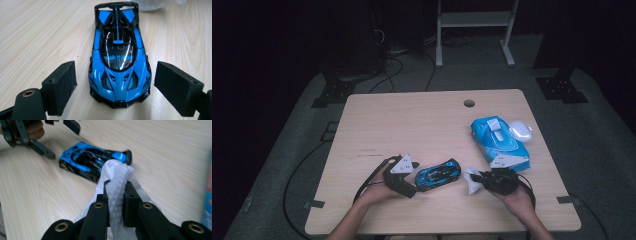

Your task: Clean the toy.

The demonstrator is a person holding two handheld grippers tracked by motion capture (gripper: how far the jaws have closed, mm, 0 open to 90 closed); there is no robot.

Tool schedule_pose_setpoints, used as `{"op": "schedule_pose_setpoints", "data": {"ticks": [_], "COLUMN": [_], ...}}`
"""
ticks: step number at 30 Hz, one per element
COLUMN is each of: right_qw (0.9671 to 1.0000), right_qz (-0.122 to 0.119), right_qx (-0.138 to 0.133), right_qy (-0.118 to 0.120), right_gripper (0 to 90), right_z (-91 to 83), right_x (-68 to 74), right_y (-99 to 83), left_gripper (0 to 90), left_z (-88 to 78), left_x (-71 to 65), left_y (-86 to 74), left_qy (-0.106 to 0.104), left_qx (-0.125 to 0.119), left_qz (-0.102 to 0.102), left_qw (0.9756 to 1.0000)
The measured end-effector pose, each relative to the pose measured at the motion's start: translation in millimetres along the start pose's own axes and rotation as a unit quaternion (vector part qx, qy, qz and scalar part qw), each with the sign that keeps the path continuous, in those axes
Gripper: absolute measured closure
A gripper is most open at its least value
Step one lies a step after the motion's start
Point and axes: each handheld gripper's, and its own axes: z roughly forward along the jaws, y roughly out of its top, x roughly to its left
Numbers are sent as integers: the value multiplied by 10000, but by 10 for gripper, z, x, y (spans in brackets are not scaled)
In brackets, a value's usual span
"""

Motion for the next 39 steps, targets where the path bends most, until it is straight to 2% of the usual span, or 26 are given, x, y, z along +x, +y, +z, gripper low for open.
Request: {"op": "schedule_pose_setpoints", "data": {"ticks": [4, 6, 9, 11, 12, 13, 14, 18, 32, 39], "right_qw": [9999, 9999, 9996, 9997, 9997, 9999, 9999, 10000, 9996, 9994], "right_qz": [70, 115, 57, 50, 50, 19, 25, 27, 182, 226], "right_qx": [54, 93, 250, 230, 230, 125, 94, -13, -206, -257], "right_qy": [-57, -30, -68, -47, -47, -64, -54, 33, -21, -78], "right_gripper": [797, 760, 687, 624, 624, 561, 537, 476, 433, 411], "right_z": [-131, -168, -203, -244, -244, -311, -333, -415, -517, -563], "right_x": [-93, -144, -199, -227, -227, -241, -244, -271, -321, -335], "right_y": [-140, -218, -325, -370, -370, -390, -392, -405, -488, -531], "left_gripper": [171, 167, 163, 162, 162, 157, 154, 142, 110, 107], "left_z": [-34, -45, -64, -83, -83, -104, -113, -153, -291, -375], "left_x": [24, 38, 42, 46, 46, 55, 60, 71, 78, 72], "left_y": [-9, -16, -27, -38, -38, -50, -56, -77, -196, -266], "left_qy": [47, 54, 74, 89, 89, 113, 121, 170, 312, 402], "left_qx": [-28, -9, 12, -9, -9, -23, -28, -33, 30, -15], "left_qz": [-73, -104, -102, -140, -140, -183, -203, -263, -455, -525], "left_qw": [10000, 9999, 9999, 9999, 9999, 9998, 9997, 9995, 9985, 9978]}}
